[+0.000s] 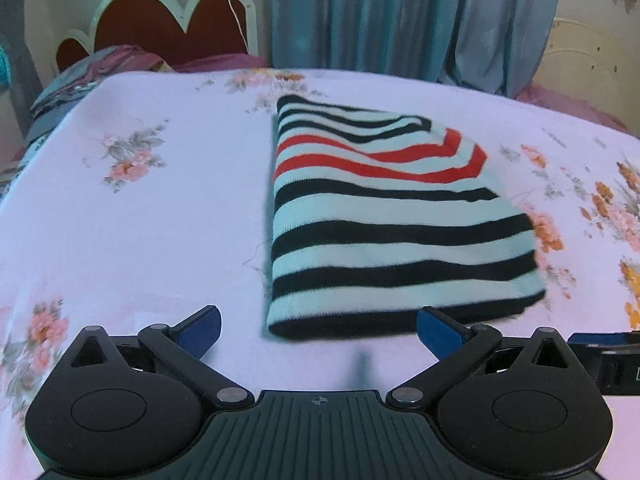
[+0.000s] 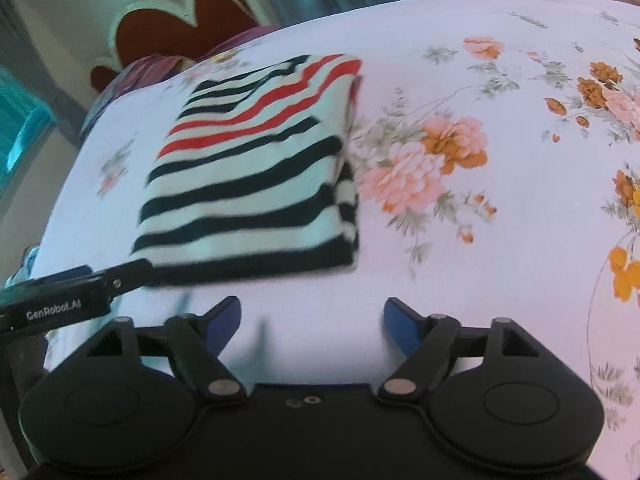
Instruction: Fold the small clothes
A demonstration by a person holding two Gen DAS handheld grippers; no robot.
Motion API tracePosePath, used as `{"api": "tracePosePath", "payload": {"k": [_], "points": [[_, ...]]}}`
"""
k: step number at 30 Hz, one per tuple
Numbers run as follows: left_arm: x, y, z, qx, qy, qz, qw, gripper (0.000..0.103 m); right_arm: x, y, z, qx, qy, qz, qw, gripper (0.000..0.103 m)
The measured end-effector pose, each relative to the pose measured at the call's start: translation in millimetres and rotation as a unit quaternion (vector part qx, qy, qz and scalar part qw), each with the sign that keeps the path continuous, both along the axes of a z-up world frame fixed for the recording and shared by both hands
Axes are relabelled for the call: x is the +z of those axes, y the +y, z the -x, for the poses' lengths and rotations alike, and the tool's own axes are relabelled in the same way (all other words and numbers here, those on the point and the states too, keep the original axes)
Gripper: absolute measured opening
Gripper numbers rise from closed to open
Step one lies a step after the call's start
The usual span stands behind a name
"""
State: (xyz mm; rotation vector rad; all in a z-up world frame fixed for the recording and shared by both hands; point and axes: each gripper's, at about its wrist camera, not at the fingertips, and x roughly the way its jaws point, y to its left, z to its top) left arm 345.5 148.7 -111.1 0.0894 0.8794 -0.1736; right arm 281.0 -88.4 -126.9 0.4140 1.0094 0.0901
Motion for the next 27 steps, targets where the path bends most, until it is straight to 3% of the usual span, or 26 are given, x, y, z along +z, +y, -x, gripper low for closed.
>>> {"api": "tracePosePath", "payload": {"k": [3,8,13,20,23,27], "points": [[11,3,21,0.005,-0.012,0.009,0.9999,0.103,10,1,14,0.012,-0.006,0.001,1.000,0.081],[27,4,57,0.020,-0.030,-0.012,0.9993,0.103,31,2,46,0.026,-0.025,0.007,0.999,0.092],[50,7,108,0.034,-0.060,-0.015,0.9975,0.103,61,12,91,0.059,-0.080,0.068,0.993,0.094],[87,8,187,0.062,-0.097,-0.018,0.9932,0.103,106,17,177,0.003,-0.203,0.160,0.966,0.101],[101,5,218,0.063,-0.106,-0.016,0.9923,0.103,118,16,207,-0.011,-0.230,0.168,0.958,0.101],[116,3,257,0.057,-0.125,-0.014,0.9904,0.103,134,8,236,-0.039,-0.242,0.146,0.959,0.101]]}}
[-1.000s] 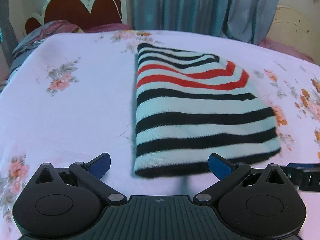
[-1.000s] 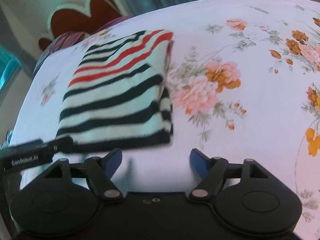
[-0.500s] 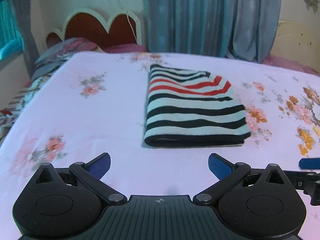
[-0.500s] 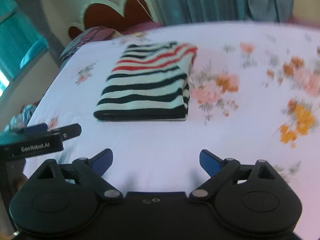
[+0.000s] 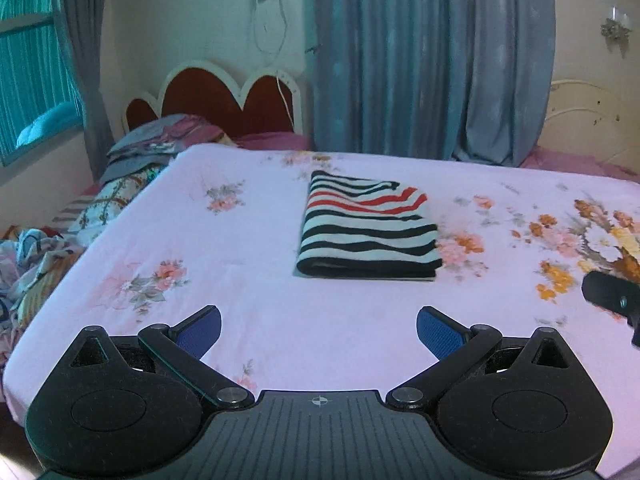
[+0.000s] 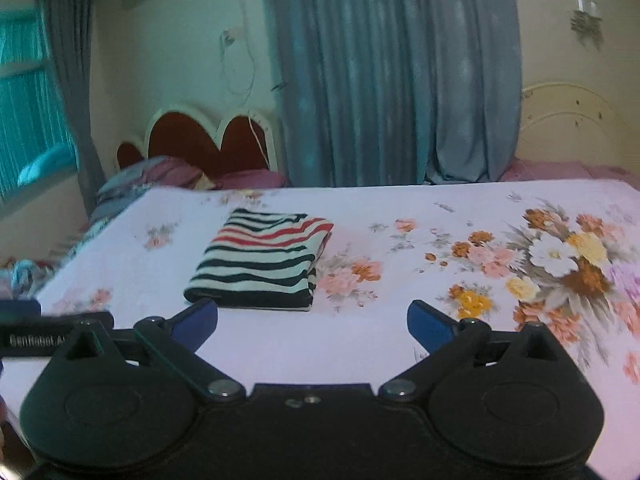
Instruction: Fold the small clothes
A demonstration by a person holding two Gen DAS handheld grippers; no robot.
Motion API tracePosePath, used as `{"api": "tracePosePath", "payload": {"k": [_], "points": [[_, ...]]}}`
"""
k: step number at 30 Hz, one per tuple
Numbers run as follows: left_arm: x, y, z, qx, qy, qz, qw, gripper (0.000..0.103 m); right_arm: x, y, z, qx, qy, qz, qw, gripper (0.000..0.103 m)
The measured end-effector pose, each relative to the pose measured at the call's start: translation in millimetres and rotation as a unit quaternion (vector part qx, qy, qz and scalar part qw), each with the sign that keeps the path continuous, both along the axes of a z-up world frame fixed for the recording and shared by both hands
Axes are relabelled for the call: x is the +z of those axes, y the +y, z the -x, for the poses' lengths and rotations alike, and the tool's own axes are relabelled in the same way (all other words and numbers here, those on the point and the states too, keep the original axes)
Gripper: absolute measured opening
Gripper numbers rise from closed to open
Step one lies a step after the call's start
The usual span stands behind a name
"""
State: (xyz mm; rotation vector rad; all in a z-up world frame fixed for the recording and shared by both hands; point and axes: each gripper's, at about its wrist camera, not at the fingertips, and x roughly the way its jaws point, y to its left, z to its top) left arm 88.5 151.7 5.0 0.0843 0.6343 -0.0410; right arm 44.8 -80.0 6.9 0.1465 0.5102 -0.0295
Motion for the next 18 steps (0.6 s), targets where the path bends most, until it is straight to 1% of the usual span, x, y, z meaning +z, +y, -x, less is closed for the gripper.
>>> {"api": "tracePosePath", "payload": {"k": [3,7,18], "points": [[9,1,22,0.000,-0.007,0.003,1.0000,0.103,9,0,18,0.001,-0.015,-0.007,1.000,0.102],[22,4,46,0.006,-0.018,0.014,0.9997,0.103,16,4,37,0.010,-0.030,-0.004,1.000,0.102],[35,8,71,0.017,-0.034,0.018,0.9991,0.103,22,14,58,0.022,-0.043,0.002,0.999,0.102]]}}
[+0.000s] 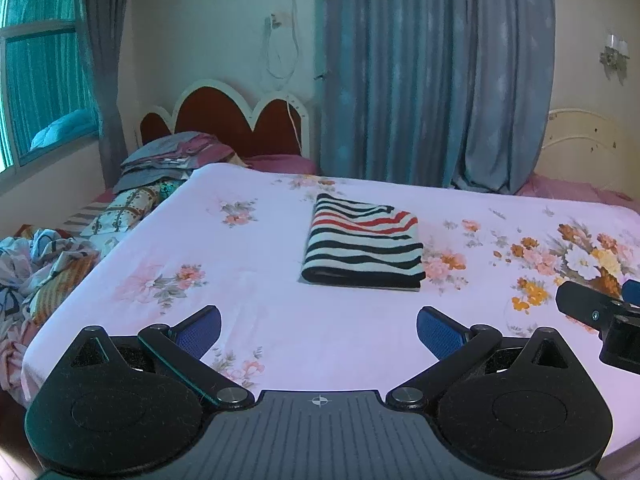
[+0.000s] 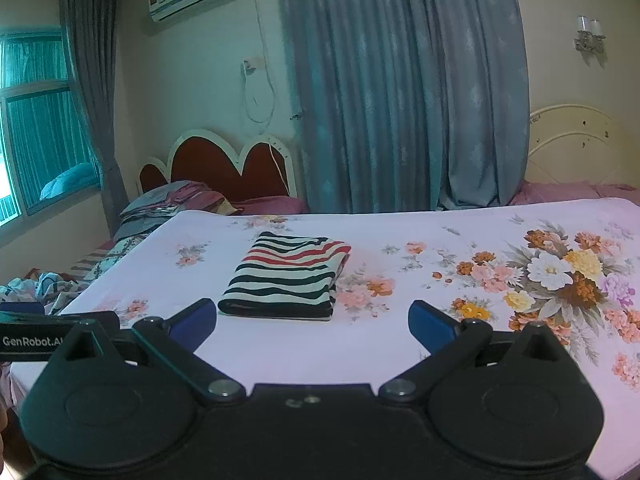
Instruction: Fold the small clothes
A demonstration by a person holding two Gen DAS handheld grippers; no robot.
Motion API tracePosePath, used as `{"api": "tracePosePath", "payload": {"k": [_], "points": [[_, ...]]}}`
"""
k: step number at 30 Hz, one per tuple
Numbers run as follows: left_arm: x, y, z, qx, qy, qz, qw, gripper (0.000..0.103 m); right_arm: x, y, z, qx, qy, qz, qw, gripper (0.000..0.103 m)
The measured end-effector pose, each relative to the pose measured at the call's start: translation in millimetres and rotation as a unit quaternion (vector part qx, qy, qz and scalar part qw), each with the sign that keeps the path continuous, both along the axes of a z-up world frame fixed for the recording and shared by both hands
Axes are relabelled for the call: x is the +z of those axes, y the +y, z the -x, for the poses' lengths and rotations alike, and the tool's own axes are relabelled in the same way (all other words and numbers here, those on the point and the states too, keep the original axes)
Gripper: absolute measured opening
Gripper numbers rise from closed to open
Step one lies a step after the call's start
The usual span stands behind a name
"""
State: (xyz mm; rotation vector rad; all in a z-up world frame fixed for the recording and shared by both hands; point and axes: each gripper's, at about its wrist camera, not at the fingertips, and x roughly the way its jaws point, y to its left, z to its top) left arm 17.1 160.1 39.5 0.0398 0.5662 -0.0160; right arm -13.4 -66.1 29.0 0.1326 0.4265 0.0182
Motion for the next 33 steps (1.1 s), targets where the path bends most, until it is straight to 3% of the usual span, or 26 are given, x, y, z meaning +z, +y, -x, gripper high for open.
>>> {"api": "tracePosePath", "payload": {"k": [33], "points": [[3,-8,7,0.005,-0.007,-0.008,0.9999,0.103,2,1,4,0.005,0.001,-0.005,1.000,0.102]]}}
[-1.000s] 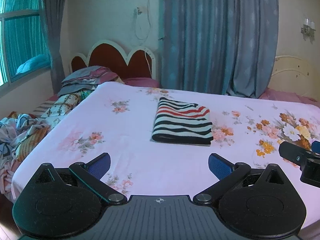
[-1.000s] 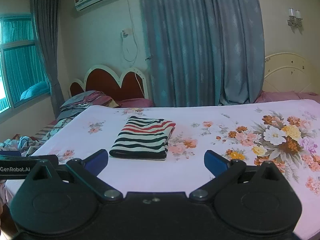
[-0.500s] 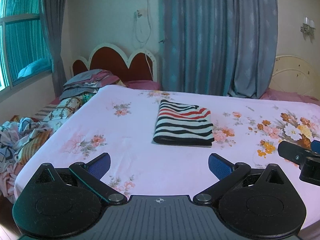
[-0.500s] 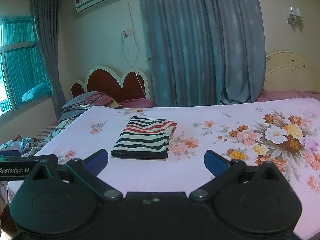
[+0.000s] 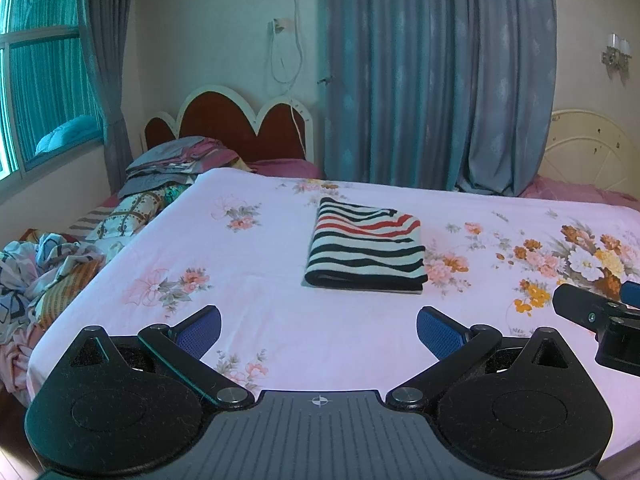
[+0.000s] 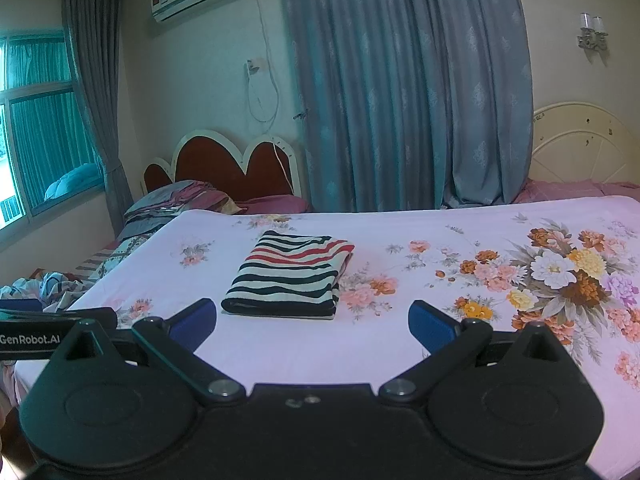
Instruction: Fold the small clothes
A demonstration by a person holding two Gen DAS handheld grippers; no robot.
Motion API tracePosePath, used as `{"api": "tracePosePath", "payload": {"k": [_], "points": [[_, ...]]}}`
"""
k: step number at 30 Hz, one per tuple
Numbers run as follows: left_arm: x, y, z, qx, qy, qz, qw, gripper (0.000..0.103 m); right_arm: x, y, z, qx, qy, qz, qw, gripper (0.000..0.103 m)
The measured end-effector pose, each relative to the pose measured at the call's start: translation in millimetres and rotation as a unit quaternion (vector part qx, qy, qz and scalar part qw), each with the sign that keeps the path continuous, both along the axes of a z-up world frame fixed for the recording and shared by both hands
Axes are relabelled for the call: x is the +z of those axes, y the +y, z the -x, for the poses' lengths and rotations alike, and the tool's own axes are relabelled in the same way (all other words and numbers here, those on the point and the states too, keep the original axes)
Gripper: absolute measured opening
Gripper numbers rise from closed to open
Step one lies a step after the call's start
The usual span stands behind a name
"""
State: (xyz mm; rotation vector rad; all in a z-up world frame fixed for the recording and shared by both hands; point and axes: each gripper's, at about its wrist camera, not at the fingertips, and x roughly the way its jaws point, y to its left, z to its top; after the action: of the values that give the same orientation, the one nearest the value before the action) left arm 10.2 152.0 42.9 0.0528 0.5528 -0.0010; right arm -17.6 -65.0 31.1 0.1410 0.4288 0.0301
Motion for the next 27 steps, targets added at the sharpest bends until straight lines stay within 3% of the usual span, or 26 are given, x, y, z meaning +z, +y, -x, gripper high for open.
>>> {"api": "tracePosePath", "payload": {"k": [27], "points": [[-7.2,5.6,-8.1,0.001,0.007,-0.001,1.0000,0.103,-6.6,-0.9,-7.0,0.008,0.010,0.003,1.000,0.102]]}}
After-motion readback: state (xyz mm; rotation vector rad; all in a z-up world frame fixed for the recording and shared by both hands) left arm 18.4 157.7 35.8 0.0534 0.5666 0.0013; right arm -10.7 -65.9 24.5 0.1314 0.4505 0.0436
